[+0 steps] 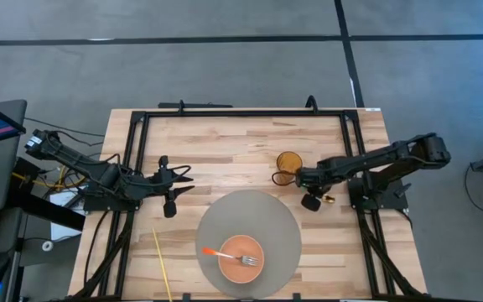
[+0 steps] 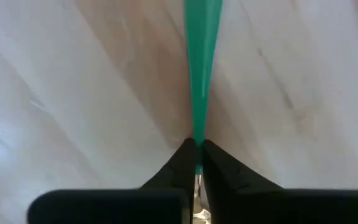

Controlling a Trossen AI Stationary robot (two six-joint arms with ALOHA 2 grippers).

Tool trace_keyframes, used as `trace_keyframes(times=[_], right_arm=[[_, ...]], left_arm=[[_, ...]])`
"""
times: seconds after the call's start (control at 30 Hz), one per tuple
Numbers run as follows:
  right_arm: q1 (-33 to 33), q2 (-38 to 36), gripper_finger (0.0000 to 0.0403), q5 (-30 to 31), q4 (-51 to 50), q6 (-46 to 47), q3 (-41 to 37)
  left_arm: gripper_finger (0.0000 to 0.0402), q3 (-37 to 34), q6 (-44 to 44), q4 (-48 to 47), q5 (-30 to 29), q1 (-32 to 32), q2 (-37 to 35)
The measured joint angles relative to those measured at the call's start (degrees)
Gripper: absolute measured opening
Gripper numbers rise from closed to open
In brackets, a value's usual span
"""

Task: Pick & Place Utensil
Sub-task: Put the green spoon into the orange bowl

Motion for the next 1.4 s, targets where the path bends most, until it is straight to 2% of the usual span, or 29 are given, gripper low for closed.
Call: trace_keyframes(times=[0.1, 0.23, 0.33, 0.73, 0.8, 0.9, 1.13, 1.23, 1.4], right_arm=[[1.69, 0.00, 0.0024, -0.97, 0.03, 3.07, 0.00], [4.86, -0.02, 0.0007, -1.76, 0.62, 5.68, 0.31], [7.34, -0.02, 0.0010, -1.78, 0.50, 9.00, 1.91], [18.65, -0.07, 0.0006, -1.58, 1.07, 19.04, 14.88], [20.64, -0.05, 0.0004, -0.10, 2.27, 19.27, 17.12], [23.32, 0.00, 0.0003, 5.19, 9.29, 17.10, 18.91], [26.61, 3.22, 0.0004, 14.94, 39.46, 3.18, 19.00], [26.81, 8.17, 0.0005, 14.55, 53.53, -3.04, 19.10], [26.95, 17.75, 0.0002, 11.96, 69.21, -8.78, 19.35]], left_arm=[[0.0099, 0.00, 0.00, 0.00, 0.02, 0.00, 0.00], [0.0099, 0.00, 0.00, -0.02, 0.01, 0.00, 0.00], [0.0099, 0.00, 0.00, -0.01, 0.02, 0.00, 0.00], [0.0099, 0.00, 0.00, -0.02, 0.02, 0.00, 0.00], [0.0099, 0.00, 0.00, -0.02, 0.02, 0.00, 0.00], [0.0099, 0.00, 0.00, -0.02, 0.02, -0.02, 0.00], [0.0099, 0.00, 0.00, -0.02, 0.02, -0.01, 0.02], [0.0099, 0.02, 0.00, 0.01, 0.02, 0.00, 0.02], [0.0099, 0.02, 0.00, 0.15, 0.02, -0.01, 0.02]])
